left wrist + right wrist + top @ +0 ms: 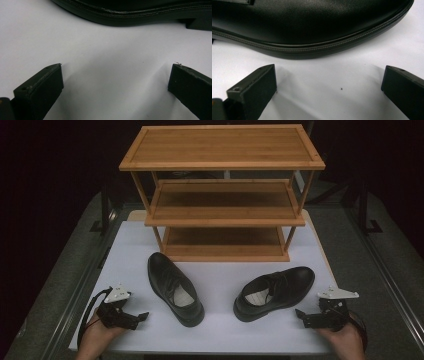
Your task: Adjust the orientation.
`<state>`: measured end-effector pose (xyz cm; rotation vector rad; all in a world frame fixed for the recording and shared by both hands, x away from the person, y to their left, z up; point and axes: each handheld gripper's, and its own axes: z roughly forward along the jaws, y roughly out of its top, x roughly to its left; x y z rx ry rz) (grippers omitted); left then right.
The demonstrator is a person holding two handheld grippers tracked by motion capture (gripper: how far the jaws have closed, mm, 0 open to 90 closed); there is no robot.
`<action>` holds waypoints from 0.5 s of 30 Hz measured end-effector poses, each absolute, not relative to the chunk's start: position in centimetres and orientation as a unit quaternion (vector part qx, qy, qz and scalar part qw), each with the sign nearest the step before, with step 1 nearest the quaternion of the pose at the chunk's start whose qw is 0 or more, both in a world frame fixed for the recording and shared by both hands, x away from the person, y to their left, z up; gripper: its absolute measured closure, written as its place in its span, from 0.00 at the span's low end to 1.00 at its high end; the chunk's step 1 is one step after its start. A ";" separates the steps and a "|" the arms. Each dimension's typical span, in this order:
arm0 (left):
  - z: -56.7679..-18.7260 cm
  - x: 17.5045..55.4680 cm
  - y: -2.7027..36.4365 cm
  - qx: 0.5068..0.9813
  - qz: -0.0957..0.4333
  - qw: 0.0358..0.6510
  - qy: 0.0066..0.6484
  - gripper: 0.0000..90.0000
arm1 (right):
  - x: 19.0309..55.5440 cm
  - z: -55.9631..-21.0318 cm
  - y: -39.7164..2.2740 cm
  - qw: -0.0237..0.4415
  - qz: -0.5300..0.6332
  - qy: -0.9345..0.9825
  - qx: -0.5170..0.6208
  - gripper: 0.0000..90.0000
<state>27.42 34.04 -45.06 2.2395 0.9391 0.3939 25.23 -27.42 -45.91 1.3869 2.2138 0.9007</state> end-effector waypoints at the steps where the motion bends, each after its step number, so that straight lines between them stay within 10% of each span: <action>1: -45.1 27.4 34.1 0.857 0.151 0.336 0.360 0.00 | 25.2 -45.9 -27.4 0.188 0.320 0.787 0.493 0.00; 12: -45.0 27.5 34.1 0.855 0.150 0.338 0.363 0.00 | 25.2 -45.9 -27.5 0.188 0.321 0.786 0.493 0.00; 15: -44.4 27.4 34.7 0.849 0.146 0.351 0.366 0.21 | 25.2 -45.9 -27.4 0.188 0.320 0.787 0.493 0.00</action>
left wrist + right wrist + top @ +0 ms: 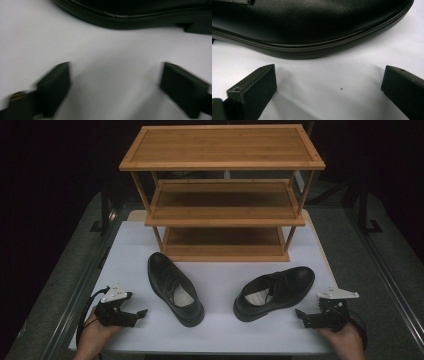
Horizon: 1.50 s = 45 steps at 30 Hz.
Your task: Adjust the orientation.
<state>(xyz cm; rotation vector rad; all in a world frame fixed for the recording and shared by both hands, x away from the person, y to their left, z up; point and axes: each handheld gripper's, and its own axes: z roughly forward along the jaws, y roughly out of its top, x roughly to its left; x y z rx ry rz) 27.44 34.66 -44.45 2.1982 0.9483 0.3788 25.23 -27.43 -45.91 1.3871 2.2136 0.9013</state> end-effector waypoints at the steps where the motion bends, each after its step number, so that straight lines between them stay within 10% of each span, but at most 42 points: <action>1: -44.3 27.6 34.7 0.847 0.146 0.351 0.371 0.23 | 25.2 -45.9 -27.4 0.188 0.320 0.787 0.493 0.00; 16: -40.9 30.0 35.5 0.831 0.132 0.377 0.388 1.00 | 25.2 -45.9 -27.4 0.188 0.320 0.787 0.493 0.00; 45: -39.6 41.1 34.3 0.820 0.168 0.368 0.404 1.00 | 25.2 -45.9 -27.4 0.188 0.321 0.786 0.494 0.00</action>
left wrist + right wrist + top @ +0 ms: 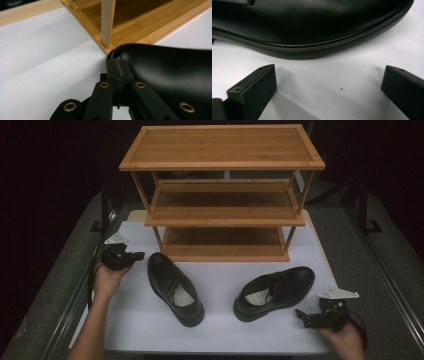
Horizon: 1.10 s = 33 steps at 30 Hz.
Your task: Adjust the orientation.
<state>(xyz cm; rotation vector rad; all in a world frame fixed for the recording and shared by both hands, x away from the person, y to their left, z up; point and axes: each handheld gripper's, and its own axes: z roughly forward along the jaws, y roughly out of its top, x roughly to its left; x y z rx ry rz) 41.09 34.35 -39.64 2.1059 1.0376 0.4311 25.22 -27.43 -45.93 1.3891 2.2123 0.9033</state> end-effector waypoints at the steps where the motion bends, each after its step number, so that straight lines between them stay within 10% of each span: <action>1: -39.8 41.5 34.3 0.819 0.168 0.371 0.405 1.00 | 25.2 -45.9 -27.4 0.188 0.321 0.786 0.494 0.00; 33: -42.5 43.1 31.2 0.848 0.145 0.352 0.368 1.00 | 25.2 -45.9 -27.4 0.188 0.322 0.786 0.494 0.00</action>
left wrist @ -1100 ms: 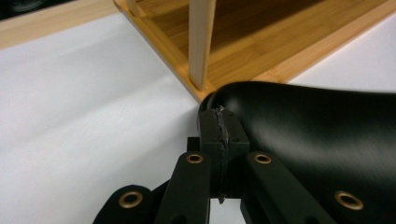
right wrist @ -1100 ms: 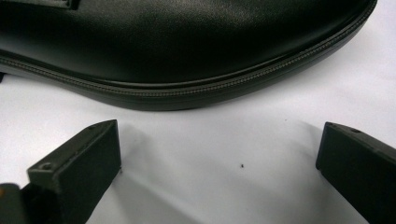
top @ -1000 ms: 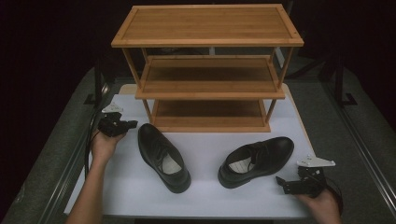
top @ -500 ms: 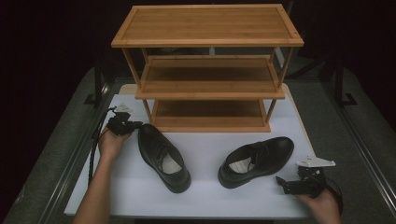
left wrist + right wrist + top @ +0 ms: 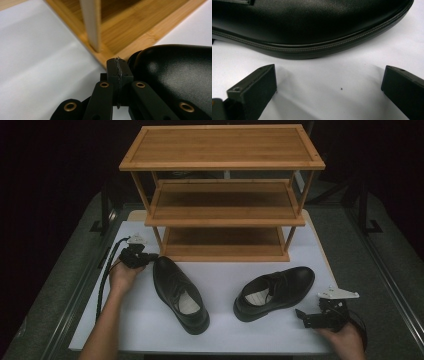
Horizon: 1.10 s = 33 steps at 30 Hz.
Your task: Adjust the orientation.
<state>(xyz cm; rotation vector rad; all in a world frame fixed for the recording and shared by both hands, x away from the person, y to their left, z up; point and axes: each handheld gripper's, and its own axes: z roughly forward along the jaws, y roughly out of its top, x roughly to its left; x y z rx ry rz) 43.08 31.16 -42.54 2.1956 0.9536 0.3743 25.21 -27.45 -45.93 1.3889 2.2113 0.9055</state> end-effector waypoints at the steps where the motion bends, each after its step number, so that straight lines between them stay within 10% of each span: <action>1: -42.5 43.0 31.0 0.849 0.143 0.353 0.367 1.00 | 25.2 -45.9 -27.4 0.188 0.322 0.786 0.494 0.00; 33: -41.0 35.2 29.6 0.858 0.133 0.364 0.337 1.00 | 25.2 -45.9 -27.5 0.187 0.323 0.786 0.494 0.00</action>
